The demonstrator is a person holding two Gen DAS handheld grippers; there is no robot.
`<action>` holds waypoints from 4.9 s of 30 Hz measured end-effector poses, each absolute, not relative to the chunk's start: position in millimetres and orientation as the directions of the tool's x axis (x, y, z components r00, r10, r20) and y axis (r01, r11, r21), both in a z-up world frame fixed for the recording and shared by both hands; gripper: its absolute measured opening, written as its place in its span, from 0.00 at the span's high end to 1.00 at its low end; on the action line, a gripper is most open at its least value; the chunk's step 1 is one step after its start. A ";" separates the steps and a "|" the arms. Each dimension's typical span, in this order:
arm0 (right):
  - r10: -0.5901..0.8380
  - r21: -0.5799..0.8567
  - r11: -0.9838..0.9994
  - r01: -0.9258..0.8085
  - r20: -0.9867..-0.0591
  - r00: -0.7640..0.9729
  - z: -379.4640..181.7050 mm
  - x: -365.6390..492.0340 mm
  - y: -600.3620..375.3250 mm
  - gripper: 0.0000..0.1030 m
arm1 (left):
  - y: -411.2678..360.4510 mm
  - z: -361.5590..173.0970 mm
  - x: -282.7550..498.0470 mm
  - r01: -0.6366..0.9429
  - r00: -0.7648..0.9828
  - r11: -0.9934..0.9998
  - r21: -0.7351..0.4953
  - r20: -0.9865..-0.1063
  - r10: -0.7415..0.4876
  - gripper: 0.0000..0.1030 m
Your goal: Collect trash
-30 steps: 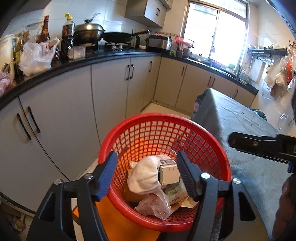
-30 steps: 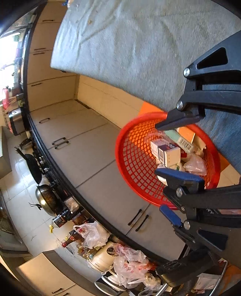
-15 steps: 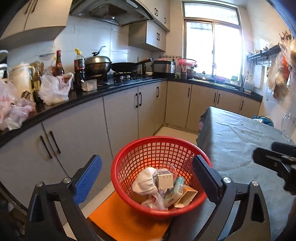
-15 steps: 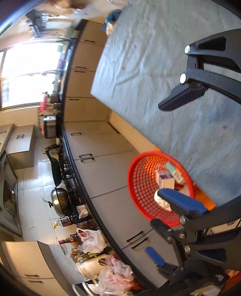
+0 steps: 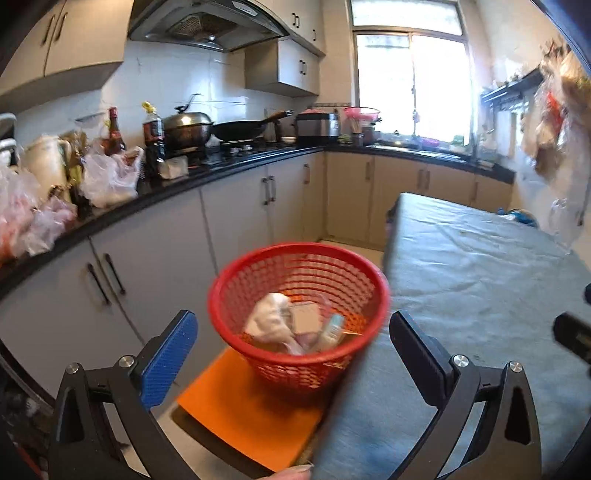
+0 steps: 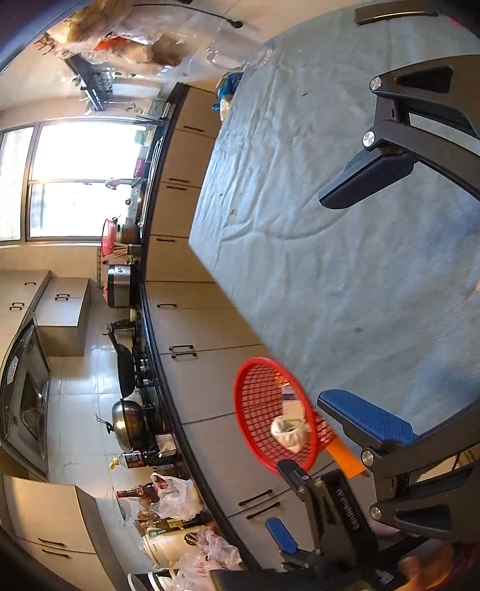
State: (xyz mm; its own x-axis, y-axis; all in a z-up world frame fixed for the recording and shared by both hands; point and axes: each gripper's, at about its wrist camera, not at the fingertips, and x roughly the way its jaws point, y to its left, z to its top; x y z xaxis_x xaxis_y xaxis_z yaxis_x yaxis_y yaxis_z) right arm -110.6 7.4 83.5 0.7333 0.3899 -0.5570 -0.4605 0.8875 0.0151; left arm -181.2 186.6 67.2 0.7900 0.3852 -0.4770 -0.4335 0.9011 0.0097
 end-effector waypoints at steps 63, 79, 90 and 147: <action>0.344 -0.073 0.878 -0.473 -0.591 0.730 66.7 -129.0 20.1 0.03 | 190.8 62.2 -197.0 -0.485 0.770 0.874 0.030 -0.459 0.443 0.00; 0.343 -0.084 0.874 -0.479 -0.593 0.729 65.7 -133.2 21.5 0.03 | 192.4 62.0 -200.5 -0.477 0.773 0.878 0.023 -0.464 0.432 0.00; 0.341 -0.094 0.871 -0.483 -0.591 0.731 67.5 -137.7 21.8 0.03 | 192.9 62.7 -203.6 -0.475 0.774 0.880 0.019 -0.465 0.428 0.00; 0.310 -0.068 0.901 -0.428 -0.588 0.747 63.5 -142.1 -17.5 0.03 | 156.5 80.4 -198.7 -0.402 0.803 0.913 0.072 -0.451 0.389 0.00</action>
